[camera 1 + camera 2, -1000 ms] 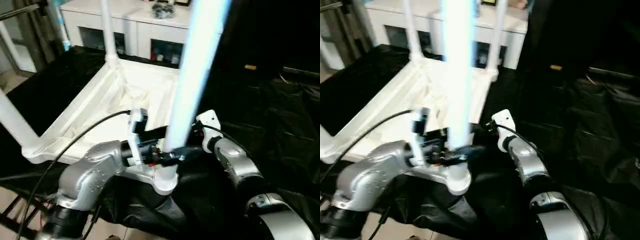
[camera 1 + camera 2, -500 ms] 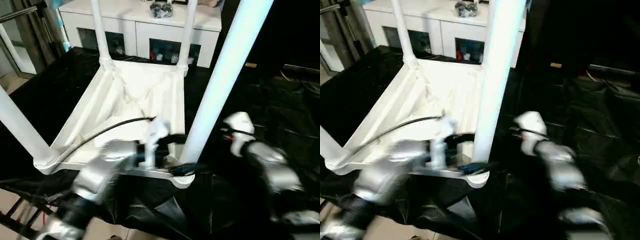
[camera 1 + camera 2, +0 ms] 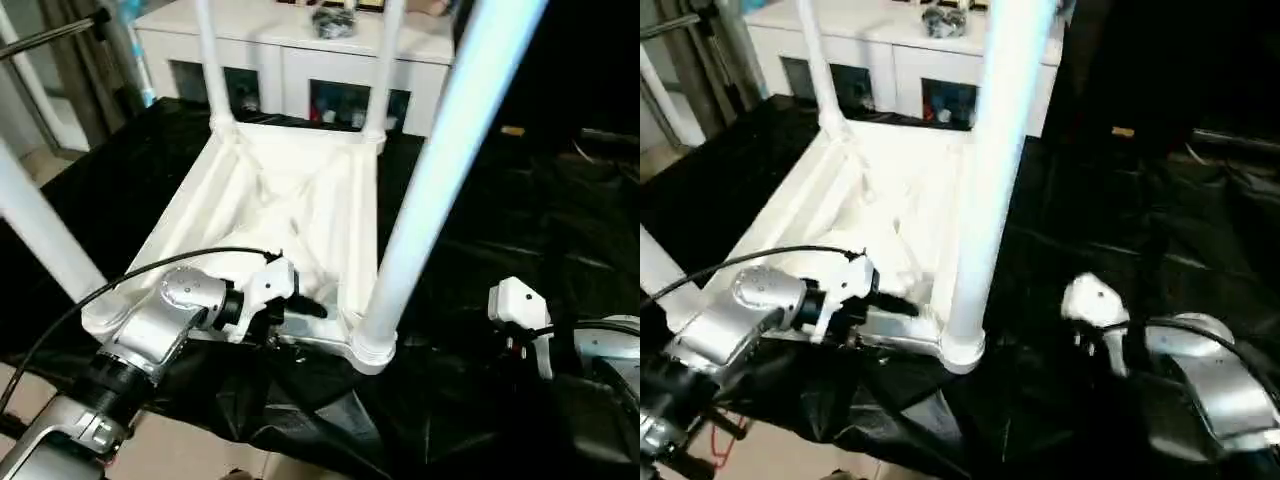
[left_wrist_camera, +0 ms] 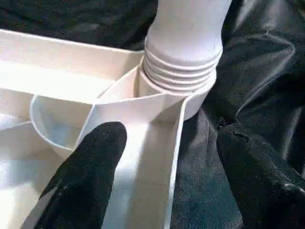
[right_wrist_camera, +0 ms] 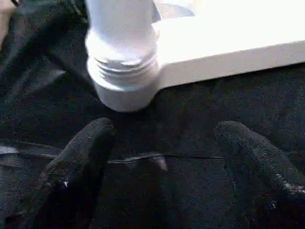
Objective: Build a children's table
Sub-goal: Rotate table base, then rotate leg to tighten
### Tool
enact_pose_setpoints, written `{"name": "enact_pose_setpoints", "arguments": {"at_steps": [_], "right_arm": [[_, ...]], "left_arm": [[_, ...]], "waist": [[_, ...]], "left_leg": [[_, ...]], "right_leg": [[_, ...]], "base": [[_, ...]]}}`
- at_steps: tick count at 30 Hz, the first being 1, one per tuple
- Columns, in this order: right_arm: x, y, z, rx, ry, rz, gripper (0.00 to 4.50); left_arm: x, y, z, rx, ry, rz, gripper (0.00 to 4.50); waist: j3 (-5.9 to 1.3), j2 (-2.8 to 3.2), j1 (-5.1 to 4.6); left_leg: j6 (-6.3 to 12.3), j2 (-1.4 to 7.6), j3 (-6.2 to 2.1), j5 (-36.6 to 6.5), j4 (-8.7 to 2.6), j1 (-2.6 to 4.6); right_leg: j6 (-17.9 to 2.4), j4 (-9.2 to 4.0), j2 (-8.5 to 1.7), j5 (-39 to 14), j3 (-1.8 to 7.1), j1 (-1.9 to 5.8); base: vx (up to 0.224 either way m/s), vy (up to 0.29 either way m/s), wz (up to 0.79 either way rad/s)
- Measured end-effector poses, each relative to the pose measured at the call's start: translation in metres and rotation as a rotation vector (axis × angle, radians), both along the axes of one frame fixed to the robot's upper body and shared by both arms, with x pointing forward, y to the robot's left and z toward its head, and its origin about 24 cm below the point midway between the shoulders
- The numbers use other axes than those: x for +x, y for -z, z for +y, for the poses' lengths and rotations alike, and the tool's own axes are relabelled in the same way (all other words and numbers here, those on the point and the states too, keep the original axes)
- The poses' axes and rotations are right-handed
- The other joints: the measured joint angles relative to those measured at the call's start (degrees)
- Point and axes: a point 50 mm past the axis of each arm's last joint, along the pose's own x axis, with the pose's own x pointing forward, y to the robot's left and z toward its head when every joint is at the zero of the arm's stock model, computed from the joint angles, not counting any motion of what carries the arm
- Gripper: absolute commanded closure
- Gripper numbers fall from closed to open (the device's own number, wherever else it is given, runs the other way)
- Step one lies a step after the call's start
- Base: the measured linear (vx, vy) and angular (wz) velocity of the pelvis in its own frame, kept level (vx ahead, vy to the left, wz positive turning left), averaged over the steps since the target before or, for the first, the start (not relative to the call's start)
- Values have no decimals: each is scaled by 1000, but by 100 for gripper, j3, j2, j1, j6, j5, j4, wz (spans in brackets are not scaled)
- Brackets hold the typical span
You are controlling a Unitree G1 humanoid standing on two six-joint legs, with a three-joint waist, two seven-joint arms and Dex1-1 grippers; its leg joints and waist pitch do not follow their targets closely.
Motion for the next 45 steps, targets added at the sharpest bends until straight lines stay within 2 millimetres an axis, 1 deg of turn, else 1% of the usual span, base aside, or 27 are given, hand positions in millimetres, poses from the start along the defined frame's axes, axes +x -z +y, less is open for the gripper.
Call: {"name": "enact_pose_setpoints", "arguments": {"at_steps": [1, 2, 4, 5, 7, 10, 12, 15, 16, 17, 20, 22, 23, 25, 27, 28, 30, 31, 32, 33, 35, 37, 39, 41, 43, 45], "right_arm": [[-2, -1, 1, 2, -3, 5, 70], [-3, -2, 4, 8, -10, 7, 70], [-4, -4, 6, 11, -20, 7, 70], [-5, -6, 7, 14, -21, 17, 70], [-7, -9, 9, 16, -26, 24, 70], [-8, -11, 11, 11, -31, 28, 70], [-8, -11, 11, 10, -29, 32, 70], [-9, -10, 10, 9, -23, 40, 70], [-10, -10, 11, 9, -21, 45, 70], [-11, -10, 11, 9, -21, 48, 70], [-12, -12, 14, 14, -28, 52, 70], [-13, -11, 13, 13, -23, 67, 44], [-13, -11, 13, 14, -19, 78, 44], [-13, -11, 13, 22, -18, 88, 25], [-14, -13, 16, 32, -24, 94, 4], [-15, -13, 16, 32, -25, 95, 1], [-14, -14, 16, 27, -14, 87, 0], [-13, -14, 16, 20, 3, 79, 0], [-12, -13, 16, 12, 25, 68, 0], [-11, -13, 16, 5, 38, 57, 0], [-9, -12, 17, 2, 62, 40, 0], [-7, -11, 19, 11, 75, 29, 0], [-5, -11, 22, 25, 84, 16, 0], [-3, -12, 25, 43, 83, 8, 0], [-3, -10, 30, 65, 71, 12, 0], [-4, -6, 39, 98, 47, 36, 0]], "left_arm": [[1, 1, 0, 4, 0, 7, 118], [3, 1, 1, 10, 1, 13, 128], [5, 1, 2, 18, 7, 16, 131], [6, 2, 2, 19, 17, 19, 158], [8, 4, 3, 35, 28, 27, 170], [9, 7, 3, 37, 37, 36, 177], [8, 9, 5, 40, 43, 55, 212], [7, 10, 5, 44, 56, 67, 216], [7, 10, 5, 45, 58, 68, 227], [7, 10, 6, 47, 61, 71, 253], [6, 10, 7, 57, 71, 78, 263], [6, 10, 8, 60, 75, 81, 296], [6, 10, 9, 62, 73, 84, 296], [6, 10, 11, 68, 65, 91, 305], [7, 10, 15, 75, 56, 98, 334], [6, 10, 15, 78, 56, 101, 343], [5, 9, 18, 82, 57, 109, 345], [5, 9, 19, 83, 54, 109, 373], [4, 10, 19, 83, 49, 107, 373], [4, 10, 20, 85, 46, 103, 391], [3, 10, 21, 84, 22, 100, 395], [2, 11, 22, 77, 2, 104, 412], [-1, 11, 21, 61, -21, 112, 432], [-3, 12, 16, 54, -27, 108, 437], [-4, 13, 7, 42, -39, 92, 448], [-5, 13, -3, 29, -53, 74, 448]], "waist": [[-2, 17, 6], [-4, 39, 9], [-10, 65, 14], [-12, 76, 19], [-12, 88, 27], [-13, 90, 28], [-13, 90, 25], [-13, 92, 30], [-13, 92, 30], [-13, 93, 33], [-13, 93, 23], [-13, 93, 24], [-13, 92, 26], [-13, 92, 24], [-13, 93, 21], [-13, 93, 22], [-13, 93, 23], [-14, 94, 21], [-14, 94, 19], [-14, 94, 18], [-15, 96, 7], [-19, 102, 2], [-23, 108, -1], [-25, 111, -3], [-27, 113, -4], [-26, 109, -9]], "left_leg": [[0, 0, -1, 0, 0, 0], [0, 0, -2, 0, 0, -1], [0, 0, -5, 0, -1, 0], [0, -1, -6, 0, -1, -1], [0, -1, -8, 0, -1, -2], [0, -1, -9, 0, -1, -4], [0, -2, -10, 0, -1, -4], [0, -1, -13, 0, -1, -4], [0, -1, -14, 0, -2, -5], [0, -1, -15, 0, -2, -5], [0, -1, -16, 0, -2, -3], [0, -1, -16, 0, -2, -3], [0, -1, -16, 0, -2, -3], [0, -1, -17, 0, -3, -2], [0, -1, -17, 0, -4, -1], [0, -1, -17, 0, -5, -1], [0, -1, -17, 0, -5, -1], [0, -1, -17, 0, -5, -1], [0, -1, -17, 0, -5, 0], [0, -1, -17, 0, -6, 1], [-1, -1, -17, 0, -10, 2], [-1, -2, -17, 0, -14, 6], [-1, -3, -16, 0, -15, 5], [-1, -4, -14, 0, -15, 5], [-1, -4, -12, 0, -15, 5], [-1, -4, -12, 0, -16, 5]], "right_leg": [[0, 1, 0, 0, -1, 0], [-1, 2, 0, 1, -1, -2], [-1, 4, 0, 1, -3, -1], [0, 4, 0, 0, -3, 0], [-1, 3, 0, 0, -3, 0], [-1, 1, 0, 1, -3, 1], [-3, 1, 0, 2, -3, 0], [-11, 2, -1, 6, -4, 0], [-11, 2, -1, 7, -4, 0], [-12, 2, -1, 7, -3, 0], [-10, 1, -1, 6, -3, 0], [-8, 1, -1, 4, -3, 0], [-7, 1, -1, 4, -3, 0], [2, 2, -1, -2, -3, -1], [4, 2, -1, -3, -3, -1], [4, 2, -1, -3, -3, -1], [5, 1, -1, -3, -3, -1], [5, 2, -1, -3, -2, -1], [5, 2, -1, -3, -3, -1], [5, 2, -1, -4, -3, -1], [6, 2, 0, -4, -3, -1], [7, 1, -1, -4, -3, -2], [7, 1, -1, -5, -1, -3], [8, -2, -1, -6, 1, -4], [10, -3, -3, -7, 2, -3], [10, -2, -2, -7, 0, -4]], "base": [[0, 0, 0], [0, 0, 0], [0, 0, 0], [0, 0, 0], [0, 0, 0], [0, 0, 0], [0, 0, 0], [0, 0, 0], [0, 0, 0], [0, 0, 0], [0, 0, 0], [0, 0, 0], [0, 0, 0], [0, 0, 0], [0, 0, 0], [0, 0, 0], [0, 0, 0], [0, 0, 0], [0, 0, 0], [0, 0, 0], [0, 0, 0], [0, 0, 0], [0, 0, 0], [0, 0, 0], [0, 0, 0], [0, 0, 0]]}}
